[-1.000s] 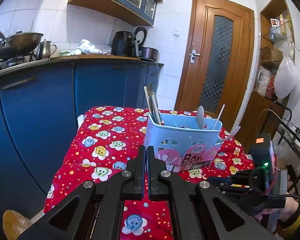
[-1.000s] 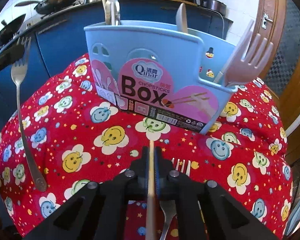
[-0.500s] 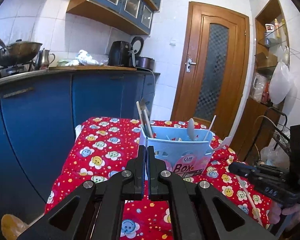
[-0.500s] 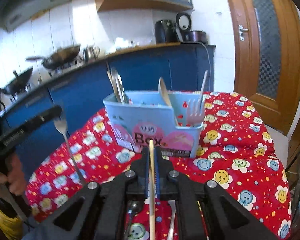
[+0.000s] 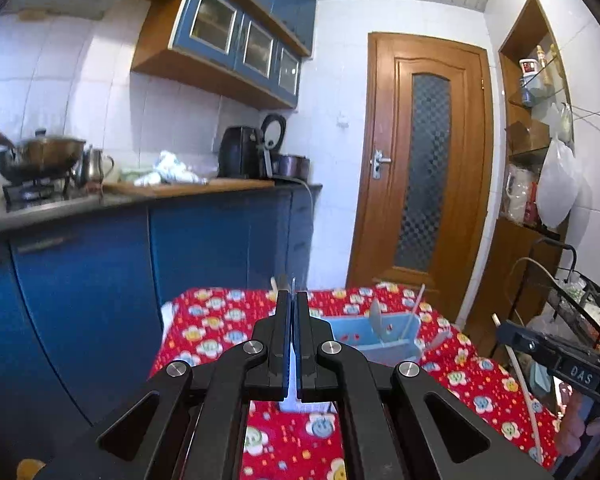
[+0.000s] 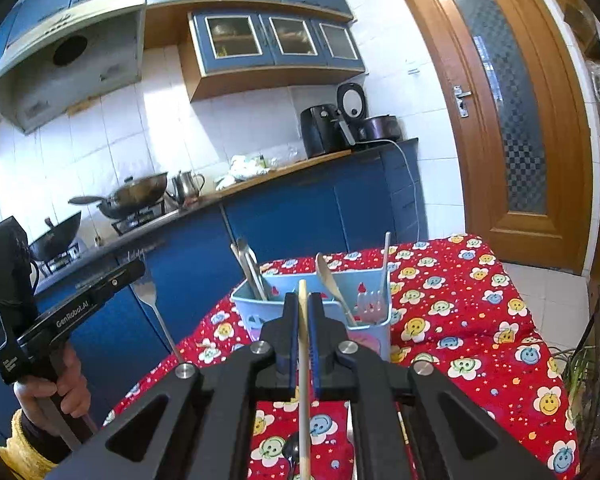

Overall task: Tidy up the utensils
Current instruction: 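Lift and carry the fork with left tool while right tool carries the chopstick to the holder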

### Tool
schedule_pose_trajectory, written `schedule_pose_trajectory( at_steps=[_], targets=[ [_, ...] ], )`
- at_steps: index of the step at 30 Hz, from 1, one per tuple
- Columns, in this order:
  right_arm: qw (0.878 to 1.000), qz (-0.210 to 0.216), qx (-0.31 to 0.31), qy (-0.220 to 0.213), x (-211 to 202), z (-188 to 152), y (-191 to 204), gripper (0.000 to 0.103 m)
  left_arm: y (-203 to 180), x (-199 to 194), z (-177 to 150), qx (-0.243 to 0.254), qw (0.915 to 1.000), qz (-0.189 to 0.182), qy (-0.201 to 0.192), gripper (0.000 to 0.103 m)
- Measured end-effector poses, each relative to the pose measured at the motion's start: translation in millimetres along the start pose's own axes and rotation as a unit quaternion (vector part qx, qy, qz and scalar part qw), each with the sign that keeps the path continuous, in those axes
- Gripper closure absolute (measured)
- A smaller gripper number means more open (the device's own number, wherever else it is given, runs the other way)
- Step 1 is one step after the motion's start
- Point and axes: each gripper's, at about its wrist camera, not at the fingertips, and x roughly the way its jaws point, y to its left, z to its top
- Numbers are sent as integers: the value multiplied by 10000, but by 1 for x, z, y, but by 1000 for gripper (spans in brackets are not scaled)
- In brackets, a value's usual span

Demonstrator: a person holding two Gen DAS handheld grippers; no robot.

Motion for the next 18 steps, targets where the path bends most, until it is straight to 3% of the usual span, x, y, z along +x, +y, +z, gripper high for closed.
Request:
schedule_pose_trajectory(
  at_steps=[18],
  targets=[
    [9991,-21,145,-389,-16,10,-14,97,-2,27,73,63,9958,498,-767,102]
  ],
)
